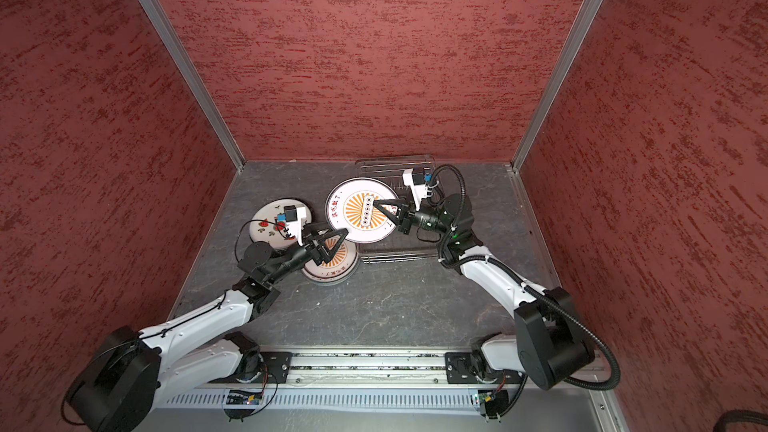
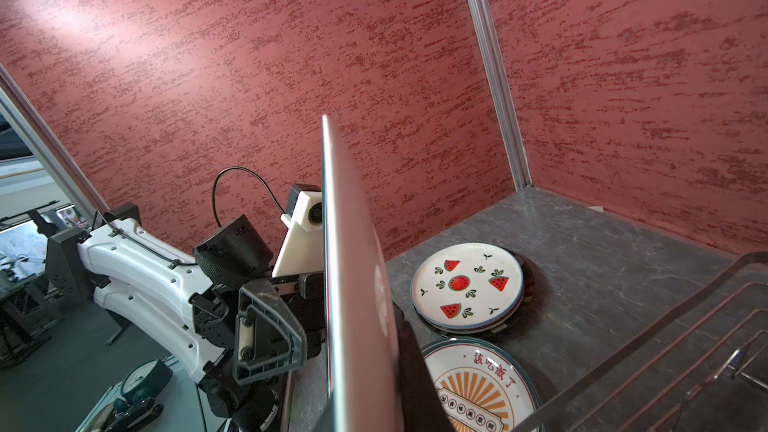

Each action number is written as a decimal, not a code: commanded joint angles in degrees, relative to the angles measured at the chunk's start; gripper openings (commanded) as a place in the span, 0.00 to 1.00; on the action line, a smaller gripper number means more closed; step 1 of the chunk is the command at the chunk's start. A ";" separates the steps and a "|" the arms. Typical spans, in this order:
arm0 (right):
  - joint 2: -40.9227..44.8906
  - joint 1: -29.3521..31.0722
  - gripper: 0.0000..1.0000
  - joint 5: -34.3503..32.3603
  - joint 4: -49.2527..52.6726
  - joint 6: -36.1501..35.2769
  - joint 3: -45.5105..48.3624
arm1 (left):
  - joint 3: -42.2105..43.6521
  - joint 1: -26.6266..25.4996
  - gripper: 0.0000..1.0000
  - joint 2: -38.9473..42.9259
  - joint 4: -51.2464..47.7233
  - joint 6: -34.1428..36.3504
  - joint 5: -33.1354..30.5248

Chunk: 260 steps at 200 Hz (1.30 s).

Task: Unload the plates from the dish rack
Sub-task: 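Lift the sunburst plate out of the rack toward the left gripper, then close the left gripper on the plate rim while the right holds it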

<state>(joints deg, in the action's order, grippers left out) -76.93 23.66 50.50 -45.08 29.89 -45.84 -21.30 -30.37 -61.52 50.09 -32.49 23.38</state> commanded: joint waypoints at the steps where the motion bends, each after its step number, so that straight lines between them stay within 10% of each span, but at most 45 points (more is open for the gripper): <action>1: 0.70 0.64 0.08 2.09 -4.49 -0.94 0.03 | -2.03 -0.99 0.78 -1.11 3.45 0.59 0.70; 260: -2.96 0.93 0.08 3.26 -3.37 -4.67 0.93 | -5.36 -2.15 0.13 -8.79 8.64 -3.35 0.99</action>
<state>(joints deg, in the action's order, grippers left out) -79.64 24.16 53.89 -45.95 27.16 -44.51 -24.71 -32.18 -70.57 60.03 -36.01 25.54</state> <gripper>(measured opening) 0.126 0.161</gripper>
